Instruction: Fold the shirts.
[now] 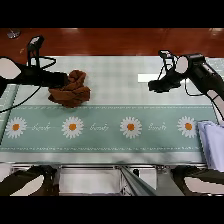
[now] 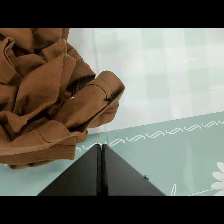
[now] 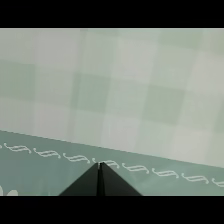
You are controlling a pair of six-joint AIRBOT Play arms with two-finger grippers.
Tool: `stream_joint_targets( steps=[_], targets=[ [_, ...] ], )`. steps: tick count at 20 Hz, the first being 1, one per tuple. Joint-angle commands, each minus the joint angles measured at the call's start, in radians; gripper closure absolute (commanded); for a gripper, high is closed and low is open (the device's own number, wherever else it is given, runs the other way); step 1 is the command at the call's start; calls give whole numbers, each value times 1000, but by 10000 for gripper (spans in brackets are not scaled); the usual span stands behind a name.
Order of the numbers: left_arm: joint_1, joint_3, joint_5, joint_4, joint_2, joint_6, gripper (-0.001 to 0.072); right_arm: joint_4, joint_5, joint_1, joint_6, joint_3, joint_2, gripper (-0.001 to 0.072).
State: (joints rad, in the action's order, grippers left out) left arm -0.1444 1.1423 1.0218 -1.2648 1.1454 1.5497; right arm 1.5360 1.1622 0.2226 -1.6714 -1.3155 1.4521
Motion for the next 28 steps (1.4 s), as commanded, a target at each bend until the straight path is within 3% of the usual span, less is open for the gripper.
stream_joint_targets(
  steps=[1, 18, 21, 22, 23, 24, 28],
  targets=[
    [1, 0, 0, 0, 1, 0, 679, 0, 0, 0, 0, 0, 0, 691],
    [1, 0, -2, 0, 13, 0, 679, -1, 0, 0, 0, 0, 0, 691],
    [1, -1, -84, 0, 42, 0, 678, 0, -12, 0, 0, 0, 0, 691],
    [1, -1, -137, -1, 60, 0, 620, 5, -22, 0, 0, 0, 1, 685],
    [1, -1, -183, -1, 78, 0, 324, 18, -41, 0, -8, 0, 2, 498],
    [1, -1, -229, -2, 101, -1, 12, 19, -58, 0, -18, 0, 4, 108],
    [2, 0, -276, -144, 221, -16, 1, 49, -100, 0, -14, 0, 13, 91]
  ],
)
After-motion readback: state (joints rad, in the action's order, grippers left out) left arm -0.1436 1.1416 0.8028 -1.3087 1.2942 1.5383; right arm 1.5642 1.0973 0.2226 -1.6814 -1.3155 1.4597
